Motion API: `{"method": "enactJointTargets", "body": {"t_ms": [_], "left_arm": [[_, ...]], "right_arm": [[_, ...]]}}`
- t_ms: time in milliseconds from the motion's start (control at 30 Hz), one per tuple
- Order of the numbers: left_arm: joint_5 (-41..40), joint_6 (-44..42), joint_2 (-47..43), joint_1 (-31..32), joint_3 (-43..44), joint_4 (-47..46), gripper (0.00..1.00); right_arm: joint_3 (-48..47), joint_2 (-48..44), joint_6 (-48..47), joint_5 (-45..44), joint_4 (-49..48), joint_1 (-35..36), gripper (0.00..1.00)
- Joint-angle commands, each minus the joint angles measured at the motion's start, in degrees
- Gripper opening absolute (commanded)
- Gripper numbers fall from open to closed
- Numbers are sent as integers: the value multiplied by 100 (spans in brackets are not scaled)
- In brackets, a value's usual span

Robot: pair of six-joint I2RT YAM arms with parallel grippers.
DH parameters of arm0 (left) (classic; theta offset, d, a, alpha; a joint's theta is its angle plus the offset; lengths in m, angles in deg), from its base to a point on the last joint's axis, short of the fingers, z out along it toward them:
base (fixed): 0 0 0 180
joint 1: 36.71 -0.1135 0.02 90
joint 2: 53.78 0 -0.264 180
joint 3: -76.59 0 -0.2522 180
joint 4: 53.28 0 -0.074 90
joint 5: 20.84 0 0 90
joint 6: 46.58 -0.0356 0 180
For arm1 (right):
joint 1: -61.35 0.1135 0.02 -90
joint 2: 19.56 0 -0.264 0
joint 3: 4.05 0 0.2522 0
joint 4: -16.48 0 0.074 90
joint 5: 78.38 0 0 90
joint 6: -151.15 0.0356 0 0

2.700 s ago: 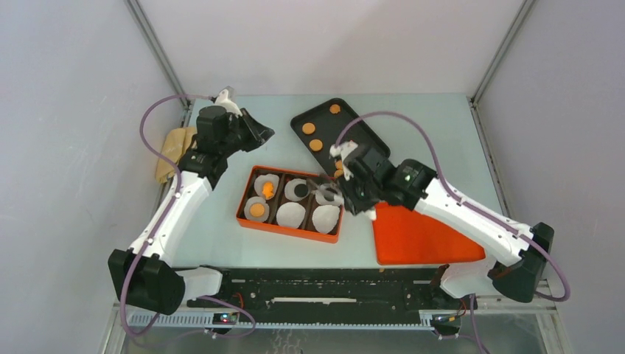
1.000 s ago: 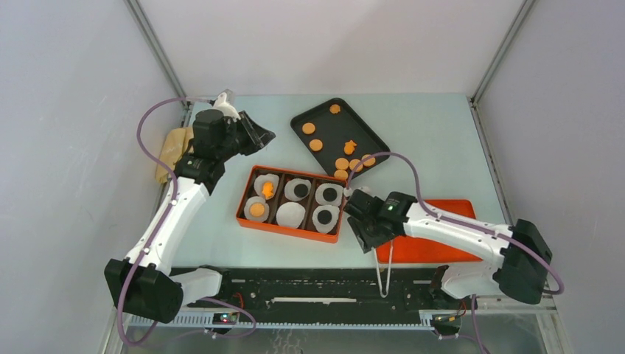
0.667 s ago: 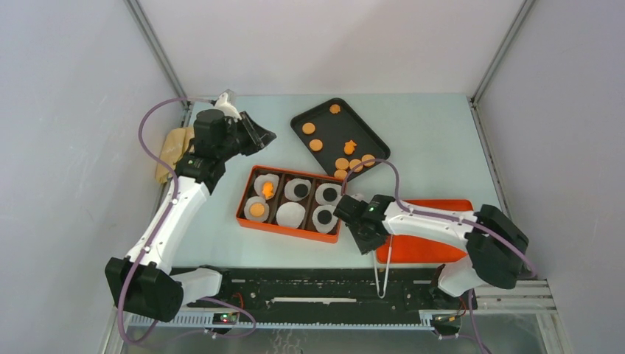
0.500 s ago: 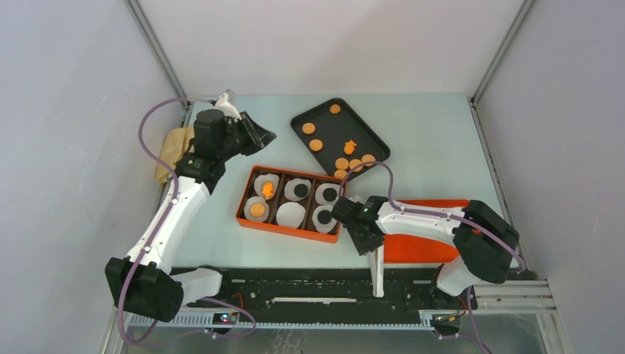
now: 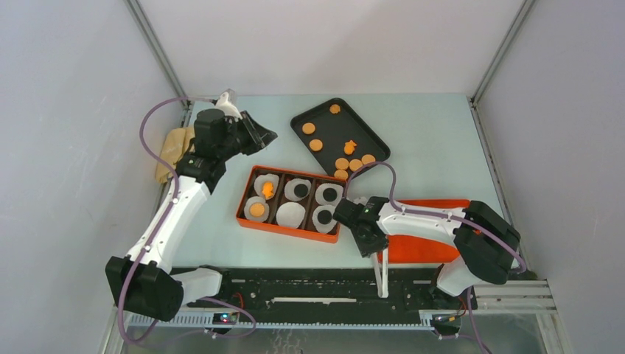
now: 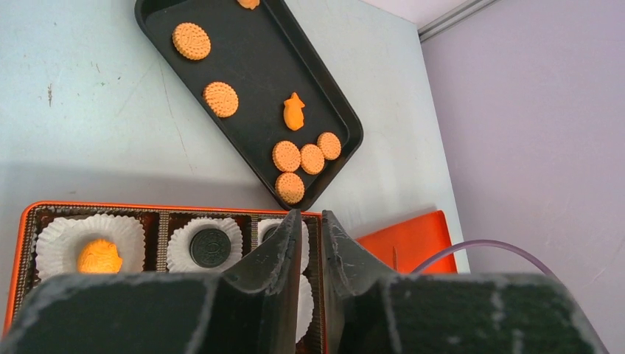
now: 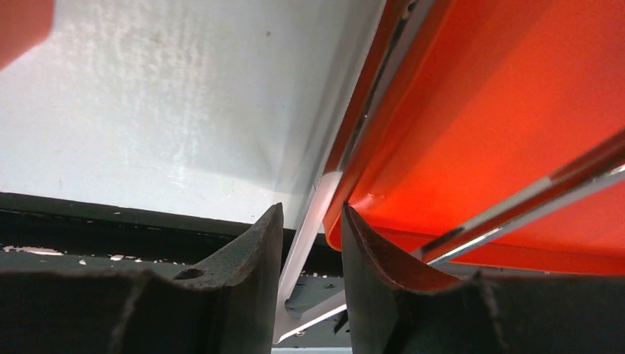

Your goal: Pack the cookies

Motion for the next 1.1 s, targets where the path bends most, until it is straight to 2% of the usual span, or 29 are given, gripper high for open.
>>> {"method": "enactJointTargets", "body": {"t_ms": [0, 133, 167, 300, 400, 567, 800, 1067], "left_arm": [[168, -6, 40, 48, -144, -274, 20], [167, -10, 23, 43, -178, -300, 20], [162, -14, 15, 43, -199, -300, 20], [166, -39, -4, 43, -224, -296, 20], [134, -63, -13, 43, -222, -284, 20], [200, -46, 92, 46, -164, -300, 19], [324, 11, 256, 43, -152, -374, 19], [364, 37, 316, 48, -178, -436, 19]], "right_arm": [[-55, -89, 241, -280, 316, -55, 44], [-52, 130, 215, -291, 322, -140, 43], [-50, 207, 195, -271, 292, -156, 40], [-50, 281, 168, -198, 157, -162, 13], [-152, 162, 204, -316, 281, -160, 0], [-704, -446, 222, -508, 786, -49, 0], [-1412, -988, -66, -50, 1133, -369, 0], [-929, -891, -396, 383, 940, -1164, 0]]}}
